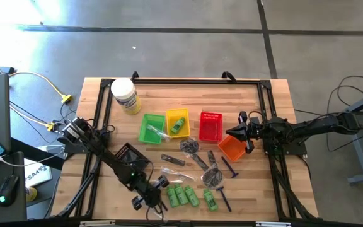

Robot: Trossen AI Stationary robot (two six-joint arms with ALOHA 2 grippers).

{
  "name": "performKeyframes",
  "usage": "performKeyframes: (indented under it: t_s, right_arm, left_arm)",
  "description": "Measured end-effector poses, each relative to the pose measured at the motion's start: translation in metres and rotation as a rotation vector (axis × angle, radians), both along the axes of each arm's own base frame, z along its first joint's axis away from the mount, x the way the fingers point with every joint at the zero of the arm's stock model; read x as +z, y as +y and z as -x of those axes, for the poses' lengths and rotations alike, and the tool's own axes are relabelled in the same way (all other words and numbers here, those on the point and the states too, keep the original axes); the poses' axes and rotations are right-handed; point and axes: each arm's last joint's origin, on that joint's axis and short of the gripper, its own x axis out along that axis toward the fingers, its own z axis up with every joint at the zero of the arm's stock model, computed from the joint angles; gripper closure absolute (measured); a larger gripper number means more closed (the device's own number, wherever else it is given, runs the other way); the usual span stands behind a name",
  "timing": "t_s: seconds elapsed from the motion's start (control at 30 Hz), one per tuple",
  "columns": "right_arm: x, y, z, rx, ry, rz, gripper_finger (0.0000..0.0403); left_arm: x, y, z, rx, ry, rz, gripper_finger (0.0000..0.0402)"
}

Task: Pick & Place Travel size toiletries
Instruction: Put the bottom left blue razor into the black basket, then put the bottom blue razor into the black basket

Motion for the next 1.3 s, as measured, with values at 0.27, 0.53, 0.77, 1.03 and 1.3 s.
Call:
performKeyframes:
  t_s: [0.27, 0.53, 0.77, 1.03, 1.3]
  right_arm:
    - [-0.001, 0.0, 0.0, 0.0, 0.009, 0.0, 0.0396]
    - [-0.001, 0.0, 0.0, 0.0, 0.015, 0.001, 0.0396]
    - [-0.002, 0.0, 0.0, 0.005, 0.017, 0.001, 0.0396]
    - [-0.002, 0.005, 0.0, 0.04, 0.018, 0.001, 0.0396]
    - [-0.002, 0.009, 0.0, 0.064, 0.019, 0.001, 0.0396]
  left_arm:
    - [0.035, 0.0, 0.004, 0.032, -0.068, -0.012, 0.0392]
    - [0.102, 0.004, 0.02, 0.043, -0.188, 0.006, 0.0394]
    - [0.152, 0.028, 0.047, 0.087, -0.257, 0.043, 0.0395]
    - [0.183, 0.076, 0.085, 0.262, -0.273, 0.067, 0.0398]
    - [0.18, 0.115, 0.119, 0.327, -0.446, 0.229, 0.0399]
